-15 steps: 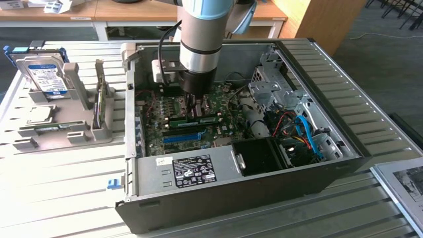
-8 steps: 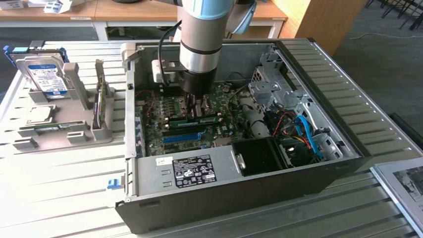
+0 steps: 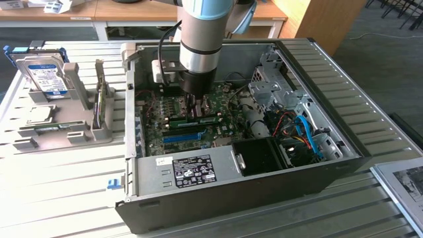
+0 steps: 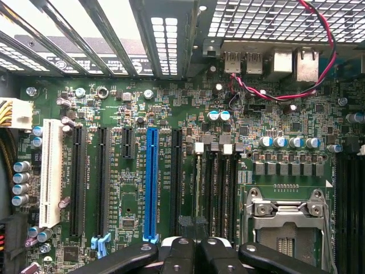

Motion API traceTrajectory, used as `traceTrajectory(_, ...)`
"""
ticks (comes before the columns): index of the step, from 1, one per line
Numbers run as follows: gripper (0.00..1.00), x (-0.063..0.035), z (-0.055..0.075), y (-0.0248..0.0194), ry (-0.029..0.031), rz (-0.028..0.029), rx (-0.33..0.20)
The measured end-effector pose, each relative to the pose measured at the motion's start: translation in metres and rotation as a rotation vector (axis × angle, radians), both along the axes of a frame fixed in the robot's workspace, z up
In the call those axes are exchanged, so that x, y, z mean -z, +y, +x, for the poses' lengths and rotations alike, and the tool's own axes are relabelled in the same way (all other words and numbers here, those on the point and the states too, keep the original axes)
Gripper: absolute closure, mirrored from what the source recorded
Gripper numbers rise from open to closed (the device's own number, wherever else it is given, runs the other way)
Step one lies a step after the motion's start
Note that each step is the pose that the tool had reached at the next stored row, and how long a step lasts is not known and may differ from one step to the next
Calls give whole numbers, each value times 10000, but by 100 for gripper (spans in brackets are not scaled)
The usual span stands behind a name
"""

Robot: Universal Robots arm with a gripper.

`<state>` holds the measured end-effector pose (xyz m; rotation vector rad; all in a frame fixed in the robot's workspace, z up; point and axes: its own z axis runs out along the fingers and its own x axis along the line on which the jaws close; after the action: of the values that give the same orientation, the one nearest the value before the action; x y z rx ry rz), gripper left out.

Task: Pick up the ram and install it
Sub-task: 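Press down the ram until it locks into place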

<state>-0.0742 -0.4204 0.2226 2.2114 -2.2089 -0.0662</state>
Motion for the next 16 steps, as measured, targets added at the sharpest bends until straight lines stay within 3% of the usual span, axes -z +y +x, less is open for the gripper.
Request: traceTrajectory(16,90,-10,1,5,-6,12,1)
